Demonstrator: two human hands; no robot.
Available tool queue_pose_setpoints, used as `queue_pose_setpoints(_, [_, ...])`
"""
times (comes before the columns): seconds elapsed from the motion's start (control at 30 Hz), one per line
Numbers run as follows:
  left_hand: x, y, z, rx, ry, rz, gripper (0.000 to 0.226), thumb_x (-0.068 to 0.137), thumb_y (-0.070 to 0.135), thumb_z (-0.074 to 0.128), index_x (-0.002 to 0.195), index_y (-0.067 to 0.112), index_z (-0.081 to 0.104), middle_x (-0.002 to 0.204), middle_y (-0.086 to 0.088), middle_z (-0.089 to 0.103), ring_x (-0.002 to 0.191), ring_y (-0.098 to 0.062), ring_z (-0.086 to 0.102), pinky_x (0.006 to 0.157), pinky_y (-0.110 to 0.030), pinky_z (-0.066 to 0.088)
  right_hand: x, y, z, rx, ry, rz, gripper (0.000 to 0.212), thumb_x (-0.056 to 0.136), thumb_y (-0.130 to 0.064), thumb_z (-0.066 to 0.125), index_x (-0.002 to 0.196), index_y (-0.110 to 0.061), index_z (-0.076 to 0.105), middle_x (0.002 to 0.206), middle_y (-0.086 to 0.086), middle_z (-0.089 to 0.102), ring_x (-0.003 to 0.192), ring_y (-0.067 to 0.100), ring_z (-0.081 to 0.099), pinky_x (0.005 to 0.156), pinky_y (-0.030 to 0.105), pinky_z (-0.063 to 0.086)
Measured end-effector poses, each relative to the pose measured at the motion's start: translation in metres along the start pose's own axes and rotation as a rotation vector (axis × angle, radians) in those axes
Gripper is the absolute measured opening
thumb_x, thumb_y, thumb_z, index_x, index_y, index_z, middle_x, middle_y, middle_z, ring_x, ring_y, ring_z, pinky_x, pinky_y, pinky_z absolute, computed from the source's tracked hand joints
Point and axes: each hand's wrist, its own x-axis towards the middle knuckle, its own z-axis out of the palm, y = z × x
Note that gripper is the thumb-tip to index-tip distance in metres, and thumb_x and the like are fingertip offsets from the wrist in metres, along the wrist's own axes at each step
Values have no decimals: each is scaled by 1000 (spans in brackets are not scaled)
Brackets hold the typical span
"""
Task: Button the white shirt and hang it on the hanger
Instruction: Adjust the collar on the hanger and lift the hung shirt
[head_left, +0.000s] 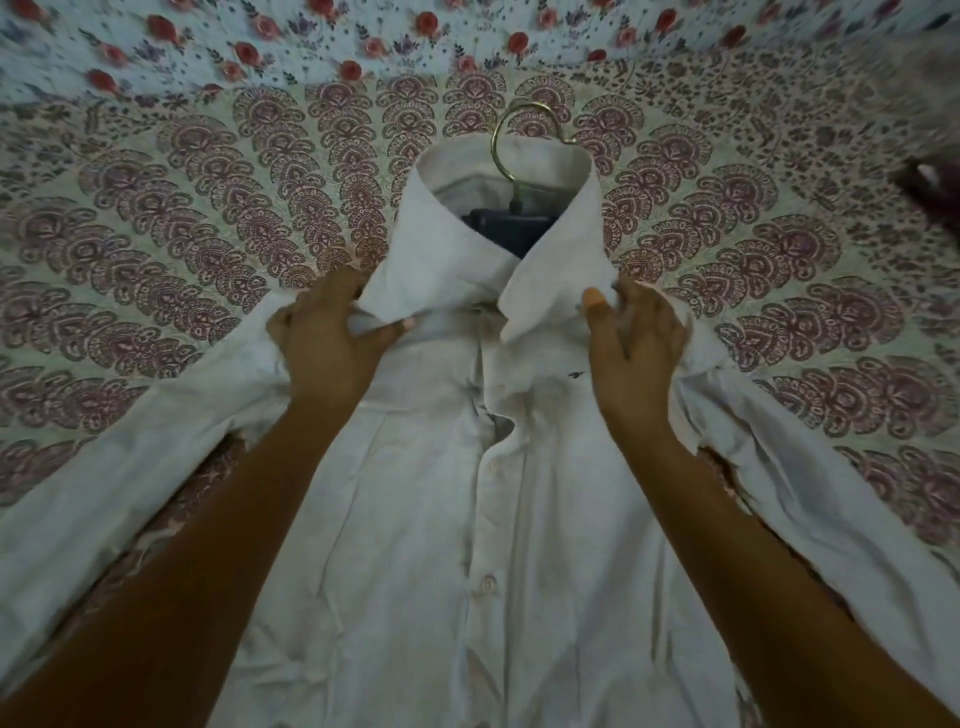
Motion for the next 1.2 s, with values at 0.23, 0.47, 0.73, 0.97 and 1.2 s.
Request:
queue_pose_setpoints(0.23, [-63,18,-24,-13,81,38,44,64,32,82,99,11,64,89,-8,68,92,-30,58,81,-34,24,-41,-78,-17,189,-87,287,88,77,-52,66,143,-12,25,147,12,23,136,30,21,111,44,27])
queue_pose_setpoints(0.47, [-90,15,-39,-60,63,5,45,63,38,78,98,13,64,92,-5,68,92,-27,59,86,-43,30,-55,-62,-47,226,18,175,29,91,-25,52,64,-17,55,69,0,54,63,9,49,64,24,35])
queue_pose_setpoints(0.73, [-102,6,-45,-123,1,-84,61,59,62,66,98,15,63,93,-5,69,93,-27,59,89,-42,35,-57,-48,-104,456,-264,107,34,92,1,43,118,-17,57,113,16,63,95,33,47,61,3,40])
queue_pose_setpoints(0.97, [-115,12,-51,-89,-8,42,48,63,41,80,96,10,64,85,3,60,92,-29,56,86,-40,29,-65,-44,-100,264,-214,-170,14,90,-26,55,87,-37,63,78,-21,61,75,-1,56,66,23,46])
queue_pose_setpoints(1.2, [-121,4,-49,-43,-14,59,40,69,36,79,96,10,64,87,-5,62,95,-30,53,81,-29,20,-52,-57,-112,231,-382,63,38,87,-20,62,54,-6,50,50,0,37,49,7,35,52,23,33])
